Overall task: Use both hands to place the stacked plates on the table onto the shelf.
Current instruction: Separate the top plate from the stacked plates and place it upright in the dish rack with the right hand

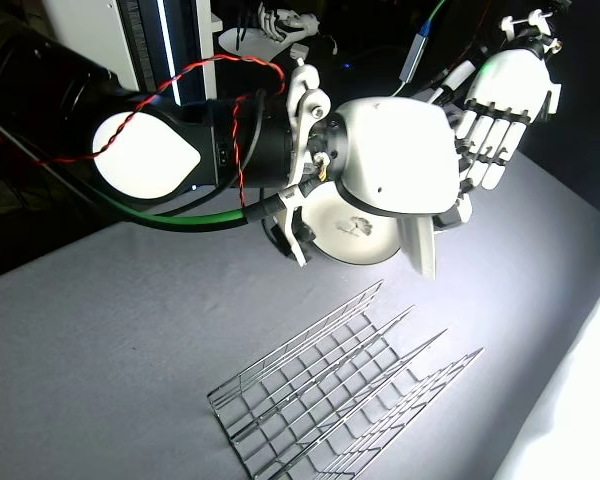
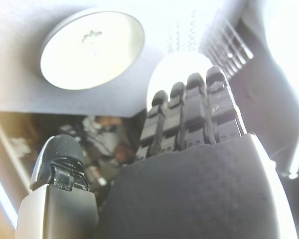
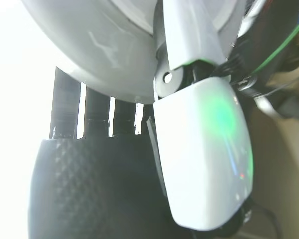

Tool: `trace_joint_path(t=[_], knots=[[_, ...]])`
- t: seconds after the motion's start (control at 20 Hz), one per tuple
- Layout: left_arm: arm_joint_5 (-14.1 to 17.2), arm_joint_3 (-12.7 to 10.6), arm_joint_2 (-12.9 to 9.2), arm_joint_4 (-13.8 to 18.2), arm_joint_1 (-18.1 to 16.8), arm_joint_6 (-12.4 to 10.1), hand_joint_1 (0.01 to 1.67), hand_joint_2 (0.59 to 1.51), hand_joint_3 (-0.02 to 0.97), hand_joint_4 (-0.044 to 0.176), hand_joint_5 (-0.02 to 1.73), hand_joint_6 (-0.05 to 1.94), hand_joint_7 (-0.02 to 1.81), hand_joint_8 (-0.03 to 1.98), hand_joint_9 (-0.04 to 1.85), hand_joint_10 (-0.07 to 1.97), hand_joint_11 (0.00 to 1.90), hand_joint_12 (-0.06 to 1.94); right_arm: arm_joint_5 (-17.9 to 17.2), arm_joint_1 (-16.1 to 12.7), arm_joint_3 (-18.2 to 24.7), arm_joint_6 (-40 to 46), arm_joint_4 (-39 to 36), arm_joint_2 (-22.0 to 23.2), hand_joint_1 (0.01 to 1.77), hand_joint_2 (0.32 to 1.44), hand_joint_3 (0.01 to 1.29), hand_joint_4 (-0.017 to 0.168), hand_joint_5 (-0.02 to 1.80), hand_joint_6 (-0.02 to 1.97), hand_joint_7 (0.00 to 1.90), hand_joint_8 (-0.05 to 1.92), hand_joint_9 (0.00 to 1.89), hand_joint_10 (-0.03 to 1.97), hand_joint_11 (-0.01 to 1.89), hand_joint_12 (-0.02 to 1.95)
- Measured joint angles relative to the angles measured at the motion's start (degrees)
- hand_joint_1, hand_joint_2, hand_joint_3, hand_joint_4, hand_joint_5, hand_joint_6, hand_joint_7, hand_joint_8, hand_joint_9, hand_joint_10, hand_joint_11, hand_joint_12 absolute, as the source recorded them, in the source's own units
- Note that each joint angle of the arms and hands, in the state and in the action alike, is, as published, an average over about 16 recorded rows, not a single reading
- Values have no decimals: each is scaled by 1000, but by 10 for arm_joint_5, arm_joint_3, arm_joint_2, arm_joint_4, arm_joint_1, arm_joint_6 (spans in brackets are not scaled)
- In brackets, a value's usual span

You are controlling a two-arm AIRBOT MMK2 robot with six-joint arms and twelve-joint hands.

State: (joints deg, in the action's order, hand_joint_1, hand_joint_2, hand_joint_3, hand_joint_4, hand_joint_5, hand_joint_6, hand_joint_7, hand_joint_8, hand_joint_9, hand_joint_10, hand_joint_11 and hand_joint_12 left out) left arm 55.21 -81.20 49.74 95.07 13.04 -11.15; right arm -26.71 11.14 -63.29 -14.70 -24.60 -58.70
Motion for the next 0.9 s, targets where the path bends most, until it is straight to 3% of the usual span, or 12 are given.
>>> trace_joint_path(t=[0.45,0.9], knots=[[-4,-8,10,-1,8,23,13,1188,21,0,21,11,19,10,23,8,15,-7,86,-43,4,-1,196,0,1373,1006,12,-1,931,1031,967,947,905,1220,796,1380],[-12,-42,18,0,28,28,13,1188,21,0,21,10,17,9,23,8,16,-9,117,-60,-12,-2,303,2,1390,1006,12,-2,923,1030,972,945,904,1216,797,1380]])
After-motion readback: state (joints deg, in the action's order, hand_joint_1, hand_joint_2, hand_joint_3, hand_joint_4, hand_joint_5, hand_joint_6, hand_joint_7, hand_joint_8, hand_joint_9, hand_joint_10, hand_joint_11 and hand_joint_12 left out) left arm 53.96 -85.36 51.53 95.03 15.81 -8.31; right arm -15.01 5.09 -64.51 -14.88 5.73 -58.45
